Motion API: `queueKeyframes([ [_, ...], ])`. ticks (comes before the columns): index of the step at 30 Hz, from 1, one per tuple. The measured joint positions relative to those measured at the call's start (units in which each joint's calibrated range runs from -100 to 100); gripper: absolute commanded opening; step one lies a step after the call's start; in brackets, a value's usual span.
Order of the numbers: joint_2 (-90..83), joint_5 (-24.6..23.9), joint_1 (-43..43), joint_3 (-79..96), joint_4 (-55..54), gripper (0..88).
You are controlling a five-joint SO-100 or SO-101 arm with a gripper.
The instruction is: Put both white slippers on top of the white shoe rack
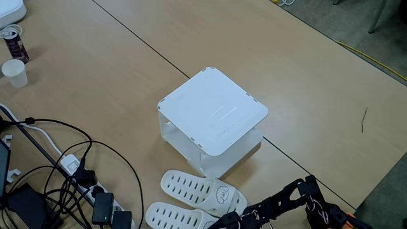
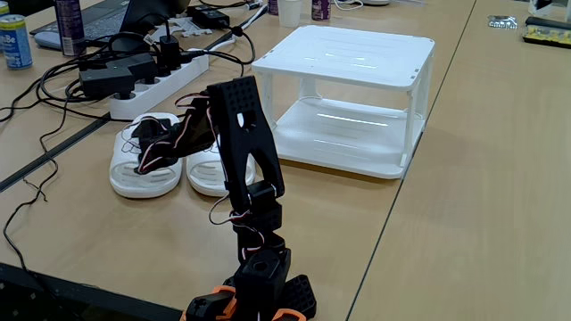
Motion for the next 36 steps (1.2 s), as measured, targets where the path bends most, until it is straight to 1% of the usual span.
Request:
queueKeyframes([
  [1, 0.0, 0.0, 0.0, 0.0, 0.0, 2.6],
  [2, 0.0, 0.0, 0.07, 0.0, 0.0, 0.0],
  [4, 0.0, 0.0, 0.6, 0.0, 0.0, 1.1],
  [14, -1.24, 0.0, 0.6, -1.08, -0.77, 0.8],
  [25, -13.53, 0.0, -0.3, -0.9, -0.26, 0.8],
  [29, -18.97, 0.0, 1.05, -0.54, 1.03, 0.8],
  [36, -27.3, 0.0, 5.84, -0.54, 5.84, 0.8],
])
